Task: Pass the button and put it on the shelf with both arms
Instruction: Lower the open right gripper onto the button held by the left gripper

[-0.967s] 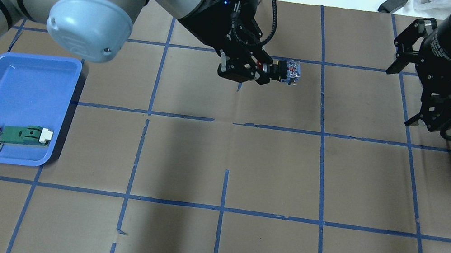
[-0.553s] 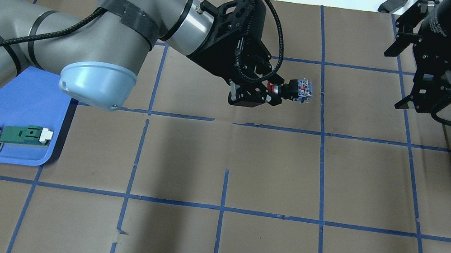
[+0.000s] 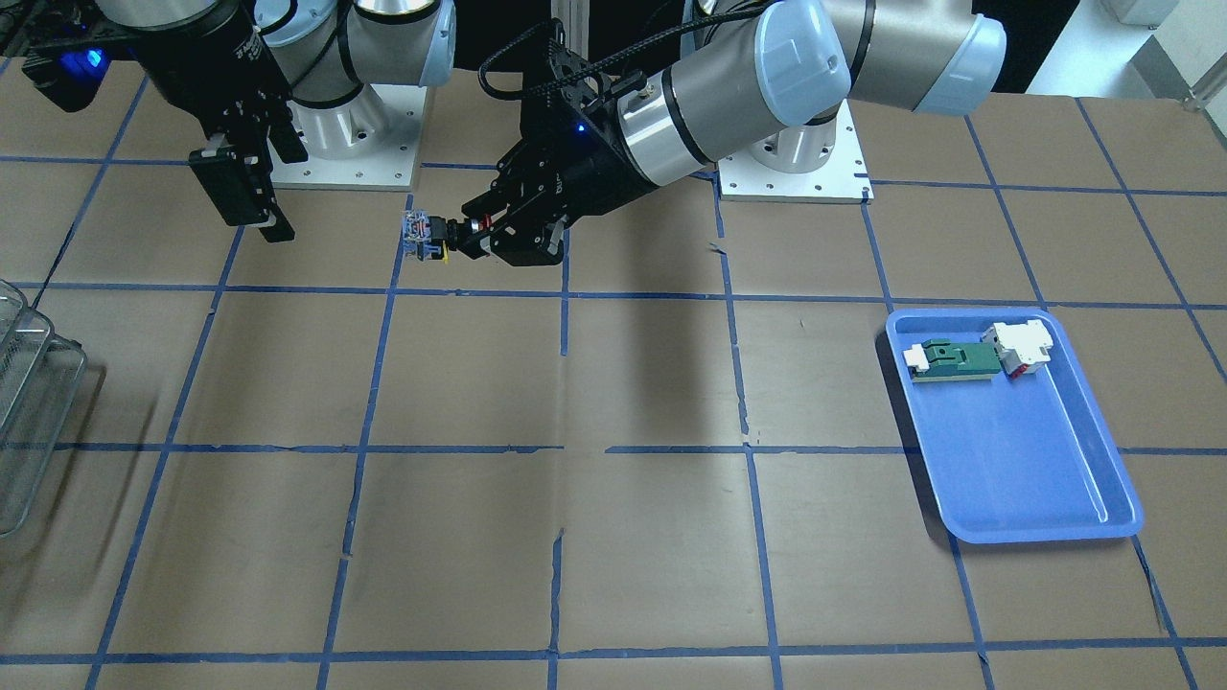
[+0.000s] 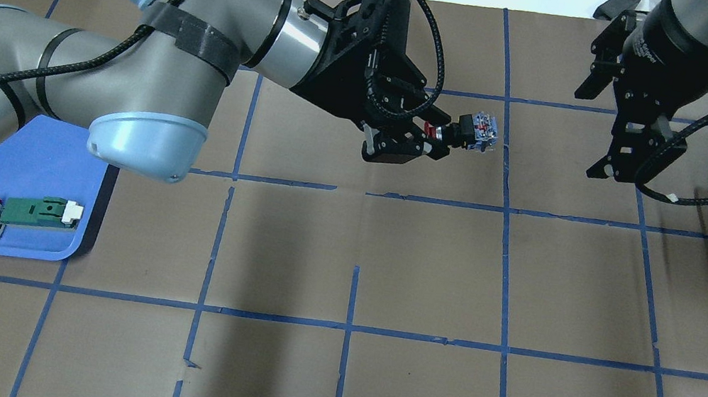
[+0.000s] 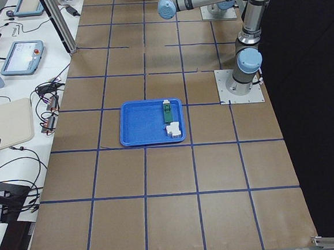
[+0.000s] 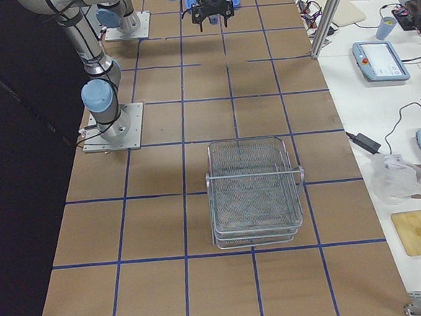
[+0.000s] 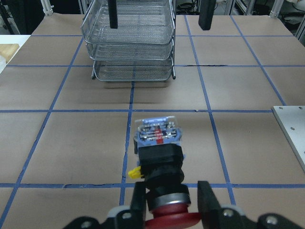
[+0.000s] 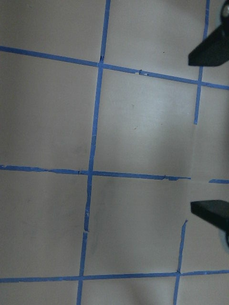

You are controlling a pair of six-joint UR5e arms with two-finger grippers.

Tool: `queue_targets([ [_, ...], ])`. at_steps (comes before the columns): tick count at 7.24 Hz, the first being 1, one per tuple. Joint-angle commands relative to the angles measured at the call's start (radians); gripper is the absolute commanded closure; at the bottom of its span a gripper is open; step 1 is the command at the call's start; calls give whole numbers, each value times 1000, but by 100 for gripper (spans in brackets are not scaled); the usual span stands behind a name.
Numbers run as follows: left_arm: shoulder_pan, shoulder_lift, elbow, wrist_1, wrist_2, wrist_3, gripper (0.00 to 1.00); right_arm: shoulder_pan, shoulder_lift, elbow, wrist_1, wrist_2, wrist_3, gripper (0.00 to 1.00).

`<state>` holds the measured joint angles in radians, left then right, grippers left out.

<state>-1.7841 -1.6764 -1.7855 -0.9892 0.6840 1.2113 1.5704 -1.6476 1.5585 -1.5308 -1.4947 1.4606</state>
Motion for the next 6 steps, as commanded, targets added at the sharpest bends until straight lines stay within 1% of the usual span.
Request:
queue_targets([
  [1, 0, 1, 0, 21, -1, -16, 100, 42, 0, -8, -2, -16, 3, 0],
  [4, 3, 0, -8, 24, -1, -9, 100, 71, 0, -11, -2, -16, 6, 0],
  [6, 3, 3, -2, 24, -3, -13, 100, 86, 8, -11, -3, -12, 56, 0],
])
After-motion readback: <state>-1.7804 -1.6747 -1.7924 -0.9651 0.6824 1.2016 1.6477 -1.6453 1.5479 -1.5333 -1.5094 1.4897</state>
